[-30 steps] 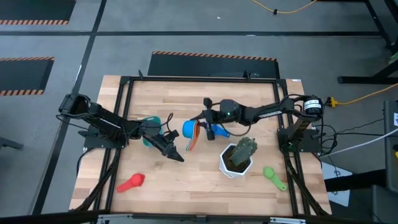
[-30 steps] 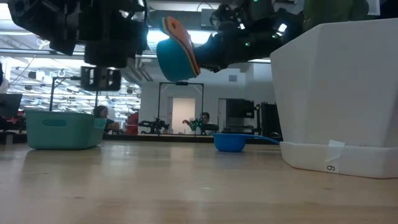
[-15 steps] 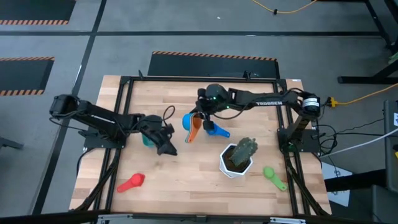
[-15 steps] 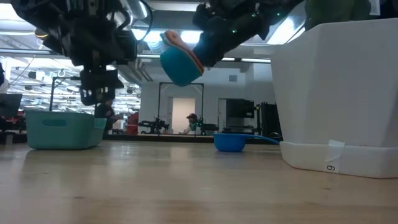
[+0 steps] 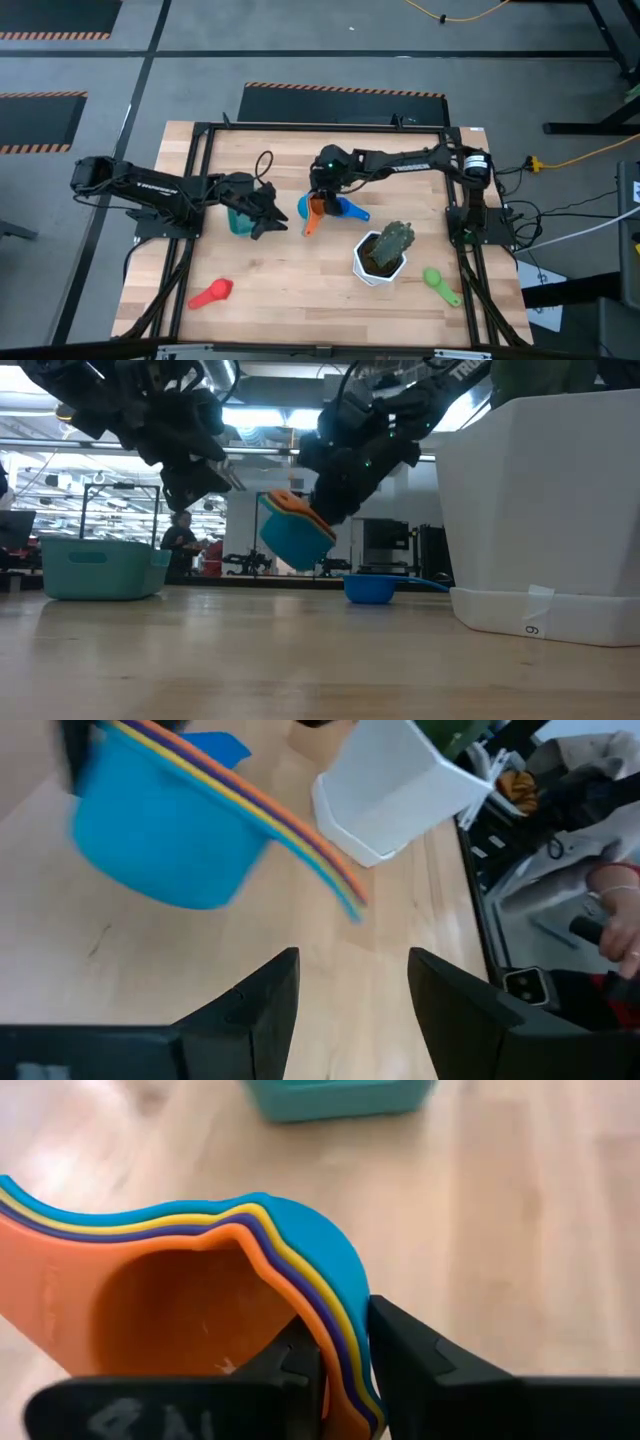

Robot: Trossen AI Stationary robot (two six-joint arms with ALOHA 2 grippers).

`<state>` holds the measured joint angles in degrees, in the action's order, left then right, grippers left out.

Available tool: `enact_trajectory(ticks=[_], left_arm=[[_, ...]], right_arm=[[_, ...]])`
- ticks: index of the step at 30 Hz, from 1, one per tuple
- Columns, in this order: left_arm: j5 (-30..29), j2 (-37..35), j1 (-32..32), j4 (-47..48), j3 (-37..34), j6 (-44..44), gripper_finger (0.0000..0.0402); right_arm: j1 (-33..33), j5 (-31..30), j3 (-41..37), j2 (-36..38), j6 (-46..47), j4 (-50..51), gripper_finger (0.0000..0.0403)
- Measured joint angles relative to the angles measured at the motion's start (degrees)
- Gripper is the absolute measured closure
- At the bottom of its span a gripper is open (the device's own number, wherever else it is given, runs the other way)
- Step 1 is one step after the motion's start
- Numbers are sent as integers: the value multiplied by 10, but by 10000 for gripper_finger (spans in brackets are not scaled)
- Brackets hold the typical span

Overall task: Nest measuring cups in basket
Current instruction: Stack the blue measuring cup on top of the orange measuring cup

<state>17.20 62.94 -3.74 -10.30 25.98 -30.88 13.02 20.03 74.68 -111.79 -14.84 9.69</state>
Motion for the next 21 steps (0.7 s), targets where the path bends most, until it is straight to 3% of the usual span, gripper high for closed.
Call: enact_trajectory(ticks=[4,21], left_arm=[[-15,0,-2,11,0,1,221],[-17,0,-1,13,0,1,221]], right_arm=[[0,40,0,-17,13,-3,332],[-1,41,0,-30,-7,23,328]])
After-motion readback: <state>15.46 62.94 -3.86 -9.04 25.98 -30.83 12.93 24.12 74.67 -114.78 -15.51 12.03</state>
